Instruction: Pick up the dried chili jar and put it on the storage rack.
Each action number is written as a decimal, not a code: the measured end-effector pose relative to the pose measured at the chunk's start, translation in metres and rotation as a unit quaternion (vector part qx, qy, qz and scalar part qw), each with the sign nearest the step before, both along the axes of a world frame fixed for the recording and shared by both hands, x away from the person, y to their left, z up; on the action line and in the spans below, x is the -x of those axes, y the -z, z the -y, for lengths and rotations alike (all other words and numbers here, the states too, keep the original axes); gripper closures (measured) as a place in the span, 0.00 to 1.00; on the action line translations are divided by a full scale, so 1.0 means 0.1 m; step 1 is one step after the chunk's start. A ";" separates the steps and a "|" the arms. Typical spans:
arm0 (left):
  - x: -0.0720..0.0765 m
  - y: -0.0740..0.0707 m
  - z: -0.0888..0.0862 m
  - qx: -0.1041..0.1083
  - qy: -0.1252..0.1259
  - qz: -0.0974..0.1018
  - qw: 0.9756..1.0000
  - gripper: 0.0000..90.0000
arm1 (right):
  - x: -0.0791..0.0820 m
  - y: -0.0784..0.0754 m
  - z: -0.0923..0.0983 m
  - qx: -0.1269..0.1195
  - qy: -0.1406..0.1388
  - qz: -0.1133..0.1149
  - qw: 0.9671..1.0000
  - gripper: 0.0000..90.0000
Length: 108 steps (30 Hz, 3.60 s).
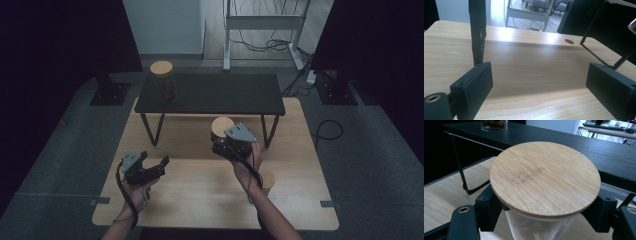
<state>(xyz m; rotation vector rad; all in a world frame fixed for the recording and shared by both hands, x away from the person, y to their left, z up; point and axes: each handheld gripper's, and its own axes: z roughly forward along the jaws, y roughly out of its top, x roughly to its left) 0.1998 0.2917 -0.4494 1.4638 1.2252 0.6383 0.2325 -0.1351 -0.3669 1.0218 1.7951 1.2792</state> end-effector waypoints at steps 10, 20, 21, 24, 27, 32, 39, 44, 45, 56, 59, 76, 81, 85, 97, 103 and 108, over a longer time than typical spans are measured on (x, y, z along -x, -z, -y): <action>0.00 0.00 0.01 -0.001 0.000 0.001 1.000 0.07 | -0.04 -0.07 0.01 -0.002 0.008 0.005 1.000 0.28; -0.01 0.00 0.00 0.000 -0.002 -0.002 1.000 0.07 | -0.10 -0.13 0.05 -0.010 0.019 0.007 1.000 0.28; -0.01 0.00 0.00 0.000 -0.002 -0.001 1.000 0.07 | -0.10 -0.13 0.04 -0.008 0.021 0.009 1.000 0.28; -0.01 0.00 0.00 0.000 -0.002 -0.002 1.000 0.07 | -0.11 -0.14 0.01 0.007 0.020 0.011 1.000 0.28; -0.01 0.00 0.00 0.000 -0.001 -0.001 1.000 0.07 | -0.11 -0.14 0.00 0.007 0.019 0.010 1.000 0.28; 0.00 0.00 -0.01 0.000 -0.002 -0.001 1.000 0.08 | -0.13 -0.16 -0.02 0.008 0.018 0.011 1.000 0.28; 0.00 -0.01 -0.01 0.000 -0.002 0.000 1.000 0.07 | -0.14 -0.21 -0.02 0.006 0.022 0.015 1.000 0.28; 0.00 -0.01 -0.01 0.001 -0.002 0.000 1.000 0.07 | -0.15 -0.25 -0.03 0.010 0.024 0.019 0.999 0.28; 0.00 -0.01 -0.01 0.001 -0.002 0.000 1.000 0.08 | -0.16 -0.25 -0.04 0.013 0.024 0.019 0.999 0.28; 0.01 -0.02 -0.02 0.003 -0.002 0.003 1.000 0.07 | -0.20 -0.28 -0.10 0.015 0.022 0.021 0.999 0.28; 0.01 -0.02 -0.02 0.004 -0.003 0.003 1.000 0.08 | -0.20 -0.29 -0.11 0.013 0.021 0.023 0.999 0.28; 0.02 -0.02 -0.02 0.007 -0.007 0.006 1.000 0.08 | -0.23 -0.37 -0.15 0.011 0.023 0.032 0.999 0.28; 0.03 -0.02 -0.03 0.007 -0.007 0.009 1.000 0.08 | -0.24 -0.39 -0.16 0.011 0.025 0.033 0.999 0.28; 0.02 -0.02 -0.03 0.007 -0.006 0.008 1.000 0.08 | -0.25 -0.41 -0.16 0.012 0.027 0.035 0.999 0.28; 0.02 -0.02 -0.04 0.009 -0.006 0.007 1.000 0.08 | -0.31 -0.48 -0.15 0.018 0.040 0.036 0.998 0.28; 0.02 -0.03 -0.04 0.008 -0.005 0.006 1.000 0.08 | -0.33 -0.52 -0.15 0.021 0.045 0.039 0.998 0.28; 0.02 -0.02 -0.04 0.009 -0.006 0.006 1.000 0.08 | -0.35 -0.55 -0.15 0.024 0.047 0.041 0.998 0.28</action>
